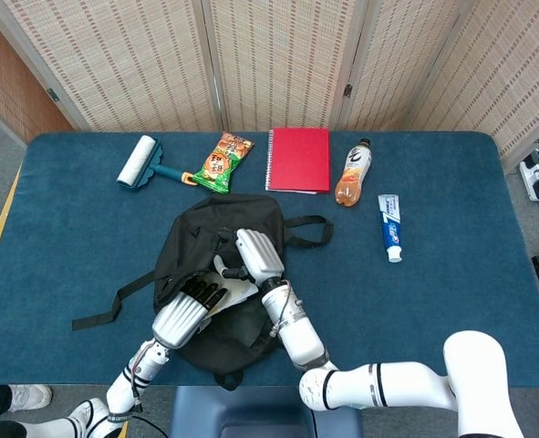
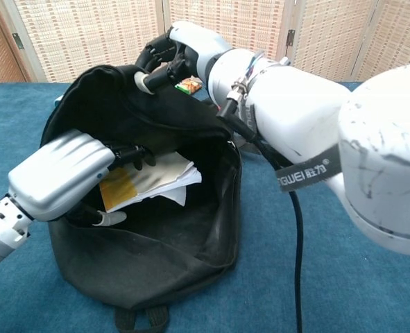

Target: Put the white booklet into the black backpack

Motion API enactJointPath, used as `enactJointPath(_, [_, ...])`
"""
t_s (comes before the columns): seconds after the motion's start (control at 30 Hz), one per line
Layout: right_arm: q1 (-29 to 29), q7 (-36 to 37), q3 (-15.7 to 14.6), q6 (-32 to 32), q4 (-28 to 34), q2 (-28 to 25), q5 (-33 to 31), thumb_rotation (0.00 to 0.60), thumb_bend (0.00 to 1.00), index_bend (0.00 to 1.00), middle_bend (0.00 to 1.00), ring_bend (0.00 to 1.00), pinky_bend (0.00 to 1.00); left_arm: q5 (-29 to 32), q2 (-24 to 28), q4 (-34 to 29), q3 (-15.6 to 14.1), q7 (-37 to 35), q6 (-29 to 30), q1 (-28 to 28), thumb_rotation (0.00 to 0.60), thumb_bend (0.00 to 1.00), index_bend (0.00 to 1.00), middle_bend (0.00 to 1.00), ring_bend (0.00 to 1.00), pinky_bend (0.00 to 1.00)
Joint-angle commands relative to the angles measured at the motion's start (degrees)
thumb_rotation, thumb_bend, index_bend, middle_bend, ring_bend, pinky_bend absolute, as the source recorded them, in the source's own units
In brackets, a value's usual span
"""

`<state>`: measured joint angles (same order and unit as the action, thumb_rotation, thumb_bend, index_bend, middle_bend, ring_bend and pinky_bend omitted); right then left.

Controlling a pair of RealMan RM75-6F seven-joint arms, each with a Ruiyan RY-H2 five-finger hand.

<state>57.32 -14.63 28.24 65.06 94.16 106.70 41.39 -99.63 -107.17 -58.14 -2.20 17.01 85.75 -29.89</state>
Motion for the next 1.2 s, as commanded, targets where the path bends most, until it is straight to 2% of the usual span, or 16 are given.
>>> enactJointPath(0.03, [-0.01,-0.1,0.13,-0.01,-0.49,0.14,-0.24,0.6,0.68,0.73,0.38,0.35,0.22,-0.52,3.74,-6.43,-1.44,1.31,0.64,1.89,0.6,0.0,0.32,0.4,0.42,0.41])
enactJointPath(0.17, [-0.21,-0.08,0.18,-0.27,-0.94,0.02,-0.55,0.6,0.68,0.72,0.38,0.35,0.22,-1.9,5.96,-9.58,-2.37,-1.4,3.14,3.27,0.6,0.0,0.32,0.4,0.41,0.39])
enactJointPath(0.47, [-0.4,0.27,-0.03,-1.03,-2.25,-0.02,-0.03,0.6,0.68,0.72,0.38,0.35,0.22,-5.59,10.13,-12.01,-2.71,-10.49,11.79,6.16,0.6,0.0,0.35,0.43,0.43,0.4])
enactJointPath(0.8, [-1.31,1.93,-0.76,-2.81,-3.51,-0.14,0.25,0.6,0.69,0.72,0.38,0.34,0.22,-2.56,14.84,-15.34,0.95,-18.86,16.98,9.24,0.6,0.0,0.36,0.44,0.43,0.41])
enactJointPath(1.07, [-4.07,4.09,-4.8,-6.27,-0.59,-3.47,3.39,0.6,0.68,0.7,0.37,0.32,0.22,3.82,18.33,-15.2,4.97,-25.51,16.4,11.19,0.6,0.0,0.37,0.44,0.44,0.41])
enactJointPath(1.13, [-4.95,4.15,-6.77,-7.74,1.23,-5.4,4.98,0.6,0.68,0.68,0.35,0.31,0.21,5.21,19.35,-15.06,5.54,-26.22,15.53,11.62,0.6,0.0,0.37,0.44,0.43,0.41])
enactJointPath(1.2, [-5.57,3.77,-8.69,-9.31,3.16,-7.5,6.3,0.6,0.64,0.58,0.31,0.26,0.17,6.32,20.21,-14.95,5.82,-26.74,14.48,11.94,0.6,0.0,0.37,0.44,0.43,0.41])
